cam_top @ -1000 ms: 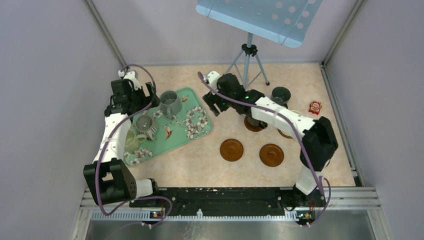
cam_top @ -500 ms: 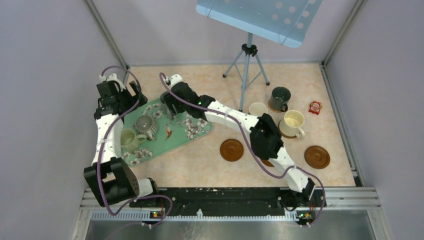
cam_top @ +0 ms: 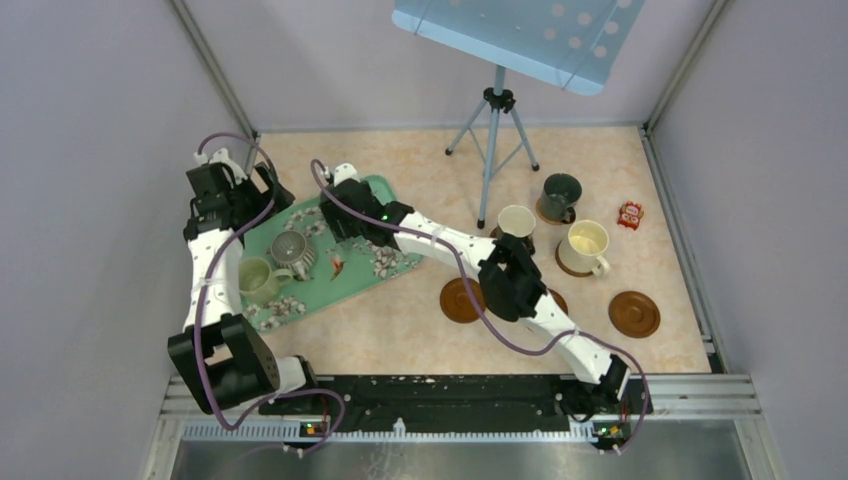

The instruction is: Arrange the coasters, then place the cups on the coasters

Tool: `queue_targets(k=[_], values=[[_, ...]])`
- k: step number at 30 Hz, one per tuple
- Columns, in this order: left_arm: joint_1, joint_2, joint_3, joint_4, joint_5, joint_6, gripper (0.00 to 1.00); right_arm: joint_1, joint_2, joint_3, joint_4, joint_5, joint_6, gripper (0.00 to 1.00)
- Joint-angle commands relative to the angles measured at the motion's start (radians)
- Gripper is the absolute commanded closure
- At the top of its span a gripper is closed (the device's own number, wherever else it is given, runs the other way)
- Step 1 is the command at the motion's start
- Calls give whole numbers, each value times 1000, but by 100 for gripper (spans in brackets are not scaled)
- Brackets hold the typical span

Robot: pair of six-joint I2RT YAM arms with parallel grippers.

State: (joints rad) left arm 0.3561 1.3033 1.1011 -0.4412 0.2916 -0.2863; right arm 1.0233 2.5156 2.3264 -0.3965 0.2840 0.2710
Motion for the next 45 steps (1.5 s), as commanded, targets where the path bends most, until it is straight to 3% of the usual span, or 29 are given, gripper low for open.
queue_targets(k=[1, 3, 8, 10, 21, 28, 36, 40, 45], values=[[15, 11, -6, 25, 45, -13, 1, 12, 25, 57, 1, 47, 21, 29], [19, 13, -7, 25, 50, -14, 1, 11, 26, 40, -1, 76, 19, 29], [28, 19, -13, 25, 60, -11, 1, -8, -9, -25, 12, 121, 30, 48], [31, 20, -16, 25, 63, -10, 1, -19, -26, -52, 21, 118, 25, 50], [42, 25, -21, 30, 100, -14, 1, -32, -20, -48, 60, -20, -18, 45], [47, 31, -23, 30, 118, -14, 1, -32, 38, 41, 43, -123, -30, 34], [59, 47, -17, 24, 137, -19, 1, -31, 89, 99, 80, -28, -37, 33], [65, 52, -14, 22, 147, -19, 1, -32, 119, 119, 96, 27, -48, 41], [72, 64, -12, 19, 160, -21, 1, -47, 122, 119, 90, 41, -45, 74]])
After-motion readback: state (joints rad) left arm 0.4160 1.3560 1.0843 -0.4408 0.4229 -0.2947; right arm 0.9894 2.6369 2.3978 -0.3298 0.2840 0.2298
